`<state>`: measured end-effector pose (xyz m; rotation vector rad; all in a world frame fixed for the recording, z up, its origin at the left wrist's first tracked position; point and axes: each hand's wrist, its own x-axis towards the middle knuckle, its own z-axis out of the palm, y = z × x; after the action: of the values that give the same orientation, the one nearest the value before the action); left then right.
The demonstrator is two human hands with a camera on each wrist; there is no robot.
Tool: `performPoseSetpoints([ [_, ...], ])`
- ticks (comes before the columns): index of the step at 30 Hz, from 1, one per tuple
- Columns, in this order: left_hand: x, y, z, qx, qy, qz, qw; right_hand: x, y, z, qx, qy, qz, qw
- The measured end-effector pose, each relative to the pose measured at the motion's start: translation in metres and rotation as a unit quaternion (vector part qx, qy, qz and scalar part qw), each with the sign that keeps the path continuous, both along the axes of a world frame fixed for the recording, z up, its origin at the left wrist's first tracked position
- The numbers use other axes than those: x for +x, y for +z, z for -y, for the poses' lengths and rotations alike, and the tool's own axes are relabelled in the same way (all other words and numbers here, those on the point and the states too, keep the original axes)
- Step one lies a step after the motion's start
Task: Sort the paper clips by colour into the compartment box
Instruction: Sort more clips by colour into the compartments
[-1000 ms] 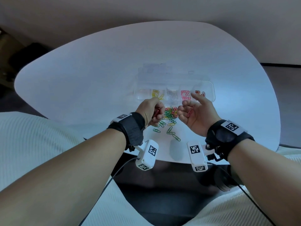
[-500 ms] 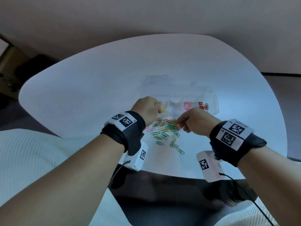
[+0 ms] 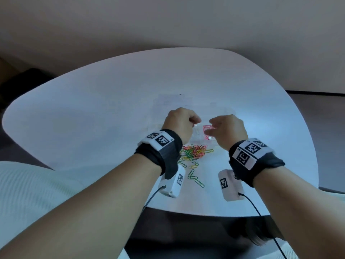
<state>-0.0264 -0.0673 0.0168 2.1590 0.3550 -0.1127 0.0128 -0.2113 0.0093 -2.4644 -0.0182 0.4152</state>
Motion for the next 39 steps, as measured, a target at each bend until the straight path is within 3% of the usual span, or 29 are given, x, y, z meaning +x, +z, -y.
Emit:
performPoseSetpoints([
  [2,0.012,-0.004,0.019,-0.003,-0.009,0.01,1.0,0.001,0.001,0.01,-0.013,0.009,-0.007,1.0],
  [5,0.026,-0.015,0.043,0.016,-0.041,-0.004,0.999,0.006,0.009,0.029,0.02,-0.069,0.048,0.996],
  [11,0.022,-0.024,0.053,0.106,-0.193,-0.048,0.974,0.0,0.019,0.046,0.057,-0.08,0.026,0.995],
  [15,0.009,-0.016,0.034,0.102,-0.177,0.035,0.978,-0.017,0.012,0.04,-0.04,0.072,-0.105,0.991],
  [19,-0.017,-0.013,0.015,0.12,-0.136,0.083,0.98,-0.033,-0.015,0.035,-0.124,0.168,-0.069,0.976],
  [24,-0.033,-0.039,0.021,0.167,-0.241,-0.086,0.952,-0.045,-0.048,0.033,-0.14,0.229,0.009,0.963],
  [31,-0.03,-0.068,0.031,0.213,-0.207,-0.069,0.952,-0.054,-0.06,0.034,-0.195,0.216,0.024,0.957],
  [39,-0.027,-0.075,0.04,0.237,-0.202,-0.07,0.948,-0.055,-0.06,0.032,-0.168,0.165,-0.043,0.971],
])
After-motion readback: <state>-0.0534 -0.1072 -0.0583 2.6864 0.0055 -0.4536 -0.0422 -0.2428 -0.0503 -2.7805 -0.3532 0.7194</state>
